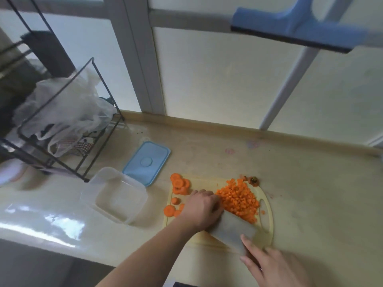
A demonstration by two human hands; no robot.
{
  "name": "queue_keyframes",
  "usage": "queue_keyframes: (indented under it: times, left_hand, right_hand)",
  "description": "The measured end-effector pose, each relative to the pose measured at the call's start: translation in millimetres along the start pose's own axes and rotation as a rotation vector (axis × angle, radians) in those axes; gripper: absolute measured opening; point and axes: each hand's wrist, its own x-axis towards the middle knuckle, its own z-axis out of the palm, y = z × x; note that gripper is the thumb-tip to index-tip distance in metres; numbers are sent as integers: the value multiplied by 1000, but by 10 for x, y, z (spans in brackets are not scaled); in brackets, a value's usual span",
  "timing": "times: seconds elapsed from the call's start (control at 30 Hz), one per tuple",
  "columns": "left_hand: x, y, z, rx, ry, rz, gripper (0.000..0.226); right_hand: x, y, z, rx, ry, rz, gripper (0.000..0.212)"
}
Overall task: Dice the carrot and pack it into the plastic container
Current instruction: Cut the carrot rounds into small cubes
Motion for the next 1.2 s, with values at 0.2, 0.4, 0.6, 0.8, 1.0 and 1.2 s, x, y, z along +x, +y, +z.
queue_keyframes:
  times: [0.2, 0.4, 0.6, 0.8, 1.0, 1.2]
  left_hand:
    - [132, -218, -66, -29, 158, -66, 14]
    - [78, -747, -384, 224, 53, -246, 36]
    - [66, -660, -374, 309, -12, -139, 33]
    - [129, -578, -355, 275, -4, -199, 37]
    - [125, -622, -362, 51, 121, -231, 25]
    - [-158, -526, -540, -560, 575, -410, 15]
  right_hand:
    - [-82, -23, 16, 25, 32, 93, 69]
    - [-152, -57, -158, 216, -50, 244, 60]
    - [-139, -107, -273, 339, -117, 303, 59]
    - [-170, -102, -255, 492, -66, 429, 72]
    - [53, -211, -307, 1298, -401, 642, 24]
    - [219, -282, -139, 1534, -514, 708, 39]
